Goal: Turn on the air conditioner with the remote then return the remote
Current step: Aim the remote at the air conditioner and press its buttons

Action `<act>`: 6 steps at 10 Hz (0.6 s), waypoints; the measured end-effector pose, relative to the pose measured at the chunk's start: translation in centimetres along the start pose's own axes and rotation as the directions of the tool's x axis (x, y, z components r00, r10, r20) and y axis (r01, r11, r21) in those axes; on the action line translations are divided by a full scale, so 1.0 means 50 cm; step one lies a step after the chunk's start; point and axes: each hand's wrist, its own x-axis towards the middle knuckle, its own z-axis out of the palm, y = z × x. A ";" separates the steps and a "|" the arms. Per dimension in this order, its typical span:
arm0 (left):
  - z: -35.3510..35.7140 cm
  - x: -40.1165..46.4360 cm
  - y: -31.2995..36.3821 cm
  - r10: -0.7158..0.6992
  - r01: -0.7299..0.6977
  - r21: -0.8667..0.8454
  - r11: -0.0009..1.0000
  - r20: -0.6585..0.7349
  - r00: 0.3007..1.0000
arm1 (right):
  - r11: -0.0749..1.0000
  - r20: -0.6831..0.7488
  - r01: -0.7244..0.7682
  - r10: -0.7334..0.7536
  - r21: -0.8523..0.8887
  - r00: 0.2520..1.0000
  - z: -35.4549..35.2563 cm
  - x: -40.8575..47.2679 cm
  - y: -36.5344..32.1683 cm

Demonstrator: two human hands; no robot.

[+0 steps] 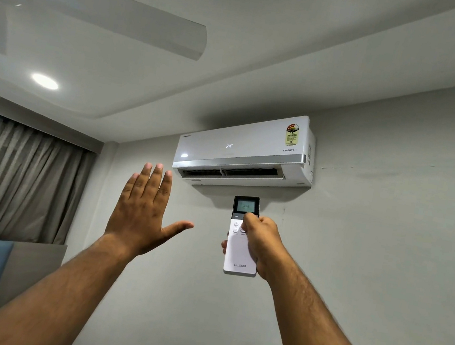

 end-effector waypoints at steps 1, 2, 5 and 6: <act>0.000 0.000 -0.001 -0.001 0.001 0.005 1.000 0.002 1.000 | 1.000 0.004 0.005 -0.005 -0.005 1.000 0.001 0.002 0.000; 0.000 0.001 -0.001 -0.003 0.003 0.001 1.000 0.003 1.000 | 1.000 0.007 0.004 -0.004 0.003 1.000 0.000 0.002 0.001; -0.006 0.004 -0.004 -0.005 0.005 -0.008 1.000 0.001 1.000 | 1.000 0.004 0.002 -0.002 0.007 1.000 0.000 0.001 0.001; -0.009 0.003 -0.004 -0.005 0.005 -0.015 1.000 -0.001 1.000 | 1.000 0.001 -0.004 0.004 0.009 1.000 0.001 0.001 0.001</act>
